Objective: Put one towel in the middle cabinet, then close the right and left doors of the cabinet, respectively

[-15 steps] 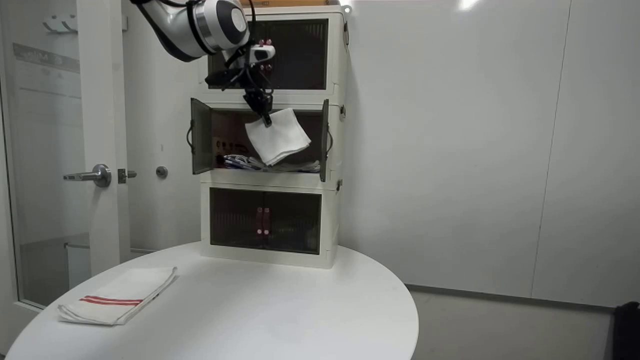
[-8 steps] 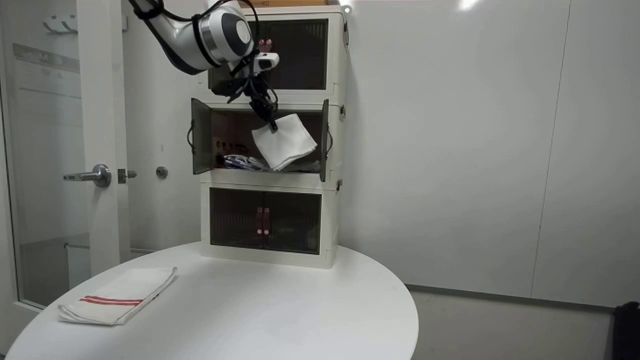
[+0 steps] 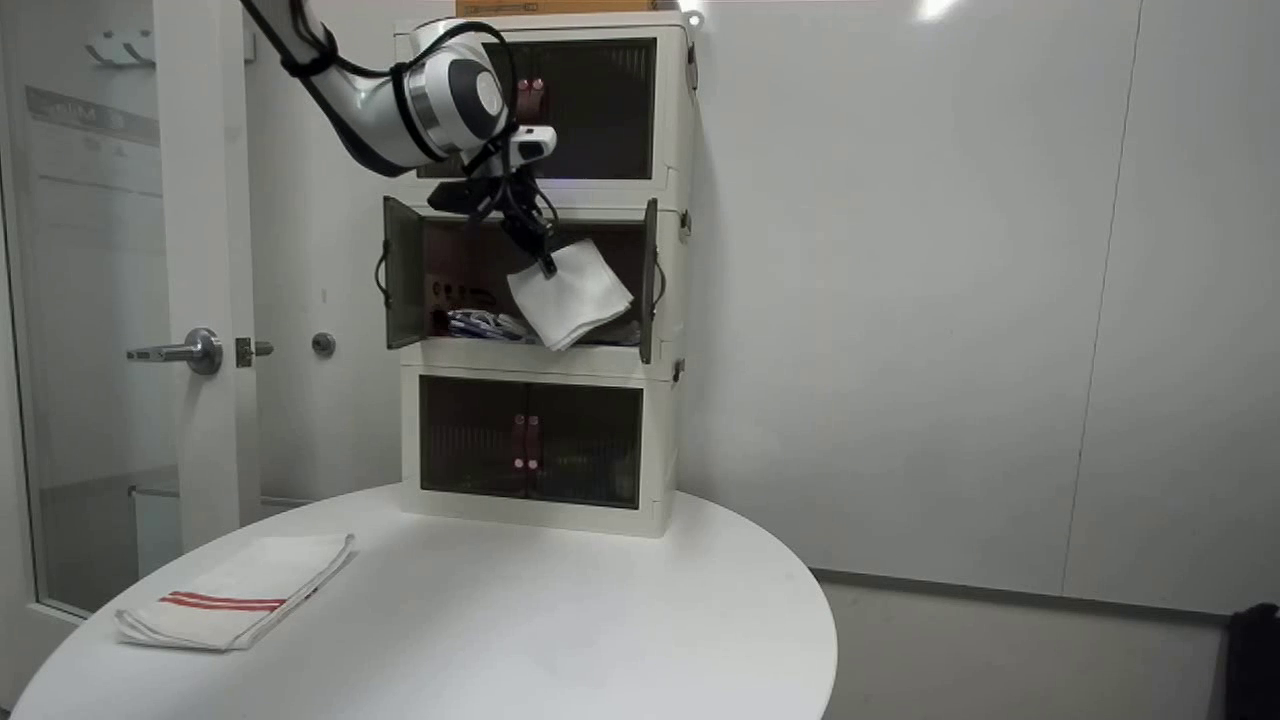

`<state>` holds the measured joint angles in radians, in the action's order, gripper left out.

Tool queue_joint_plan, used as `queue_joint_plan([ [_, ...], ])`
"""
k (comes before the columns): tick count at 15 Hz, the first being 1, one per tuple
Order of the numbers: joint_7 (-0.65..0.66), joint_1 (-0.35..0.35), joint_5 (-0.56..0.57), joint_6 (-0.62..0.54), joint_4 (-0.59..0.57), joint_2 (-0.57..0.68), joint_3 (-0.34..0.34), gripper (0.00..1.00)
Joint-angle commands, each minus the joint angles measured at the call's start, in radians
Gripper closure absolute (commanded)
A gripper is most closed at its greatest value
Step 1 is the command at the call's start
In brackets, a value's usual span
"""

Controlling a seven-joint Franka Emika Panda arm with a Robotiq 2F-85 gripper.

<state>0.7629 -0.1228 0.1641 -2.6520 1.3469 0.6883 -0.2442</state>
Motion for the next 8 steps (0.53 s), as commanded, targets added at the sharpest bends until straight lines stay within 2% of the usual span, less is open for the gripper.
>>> queue_joint_plan([
  [1, -0.007, -0.013, 0.018, -0.023, -0.104, 0.077, -0.025, 0.96],
  [8, -0.007, -0.032, 0.035, -0.078, -0.201, 0.16, -0.068, 0.96],
])
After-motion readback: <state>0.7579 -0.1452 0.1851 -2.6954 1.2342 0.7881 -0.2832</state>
